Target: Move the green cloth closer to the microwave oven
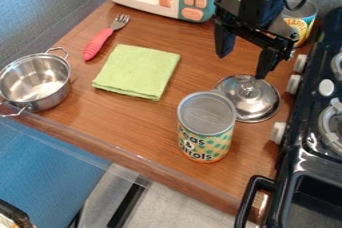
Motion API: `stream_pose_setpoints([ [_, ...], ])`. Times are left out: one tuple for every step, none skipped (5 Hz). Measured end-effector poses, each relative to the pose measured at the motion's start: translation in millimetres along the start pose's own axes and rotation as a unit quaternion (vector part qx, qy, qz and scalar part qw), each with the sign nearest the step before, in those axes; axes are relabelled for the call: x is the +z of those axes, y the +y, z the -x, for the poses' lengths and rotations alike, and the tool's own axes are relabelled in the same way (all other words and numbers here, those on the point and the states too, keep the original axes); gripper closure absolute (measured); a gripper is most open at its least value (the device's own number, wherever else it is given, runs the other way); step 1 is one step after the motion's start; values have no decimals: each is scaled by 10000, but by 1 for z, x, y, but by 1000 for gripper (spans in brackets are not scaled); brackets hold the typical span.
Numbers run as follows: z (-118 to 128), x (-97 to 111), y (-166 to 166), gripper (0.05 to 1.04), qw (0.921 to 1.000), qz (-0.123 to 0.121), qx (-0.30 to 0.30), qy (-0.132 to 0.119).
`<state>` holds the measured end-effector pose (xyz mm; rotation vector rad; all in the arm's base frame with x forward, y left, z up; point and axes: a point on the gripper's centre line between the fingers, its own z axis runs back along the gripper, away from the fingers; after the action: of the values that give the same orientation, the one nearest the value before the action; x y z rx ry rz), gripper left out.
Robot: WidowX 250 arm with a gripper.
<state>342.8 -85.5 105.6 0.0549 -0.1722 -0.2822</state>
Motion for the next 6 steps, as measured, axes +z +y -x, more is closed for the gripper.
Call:
stream_pose_setpoints([
  [4,-10,-1,83,9999,8,-1,153],
  [27,-27,22,83,9986,-14,341,395],
  [44,-26,54,83,9961,-55,772,418],
  [60,-29,73,83,9945,-112,901,515],
  [84,-38,104,83,9898,-216,1238,670],
  [93,-42,117,83,9883,-316,1327,690],
])
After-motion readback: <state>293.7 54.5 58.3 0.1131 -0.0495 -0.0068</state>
